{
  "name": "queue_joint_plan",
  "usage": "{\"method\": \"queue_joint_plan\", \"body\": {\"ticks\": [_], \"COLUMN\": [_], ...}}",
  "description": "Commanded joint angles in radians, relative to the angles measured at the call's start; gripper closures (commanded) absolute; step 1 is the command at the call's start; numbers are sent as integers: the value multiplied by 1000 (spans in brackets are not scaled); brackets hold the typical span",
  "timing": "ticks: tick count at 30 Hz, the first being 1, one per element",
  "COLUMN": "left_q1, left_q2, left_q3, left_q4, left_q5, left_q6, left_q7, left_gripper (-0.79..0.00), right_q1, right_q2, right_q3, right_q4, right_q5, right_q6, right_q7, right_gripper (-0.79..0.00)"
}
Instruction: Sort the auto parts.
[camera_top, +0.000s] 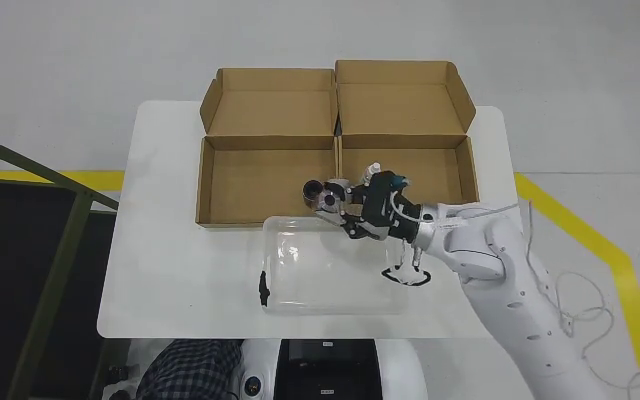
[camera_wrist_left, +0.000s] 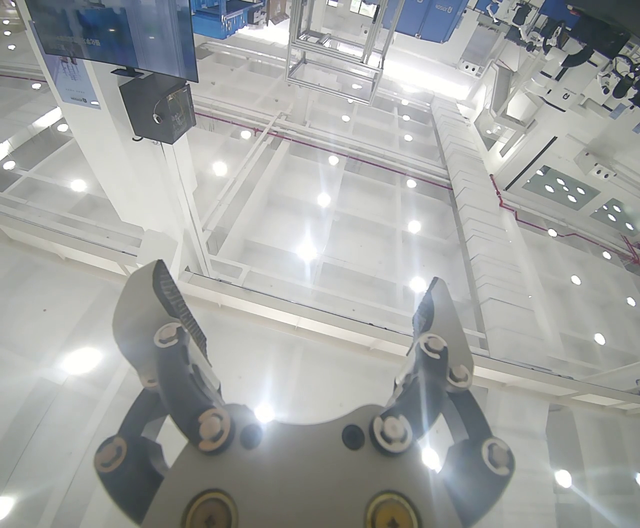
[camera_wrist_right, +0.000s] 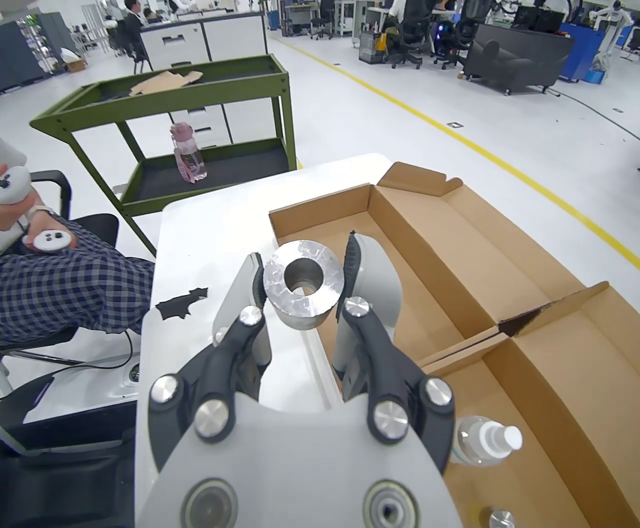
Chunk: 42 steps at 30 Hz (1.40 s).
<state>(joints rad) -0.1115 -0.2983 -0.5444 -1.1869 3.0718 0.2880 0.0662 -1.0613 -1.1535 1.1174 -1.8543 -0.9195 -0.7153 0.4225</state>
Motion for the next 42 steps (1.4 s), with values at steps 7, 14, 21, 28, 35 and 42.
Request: {"method": "queue_joint_plan", "body": {"ticks": [7, 14, 21, 28, 35, 42], "left_q1": [0, 0, 0, 0, 0, 0], "left_q2": [0, 0, 0, 0, 0, 0], "left_q3": [0, 0, 0, 0, 0, 0], "left_q4": [0, 0, 0, 0, 0, 0], "left_q5": [0, 0, 0, 0, 0, 0], "left_q6": [0, 0, 0, 0, 0, 0], "left_q7": [0, 0, 0, 0, 0, 0], "left_gripper": [-785, -785, -785, -785, -785, -785], "right_q1": [96, 196, 284, 360, 406, 421], "right_q2": [-28, -61, -96, -131, -165, -187], "right_q3": [-116, -205, -270, -319, -368, -396], "right_q4": [93, 199, 291, 405, 525, 580], "right_q5": [-109, -154, -166, -168, -167, -217], "right_q6": [113, 213, 284, 364, 401, 448], "right_q7": [-19, -26, -37, -23, -33, -36], "right_gripper": [0, 0, 0, 0, 0, 0]}}
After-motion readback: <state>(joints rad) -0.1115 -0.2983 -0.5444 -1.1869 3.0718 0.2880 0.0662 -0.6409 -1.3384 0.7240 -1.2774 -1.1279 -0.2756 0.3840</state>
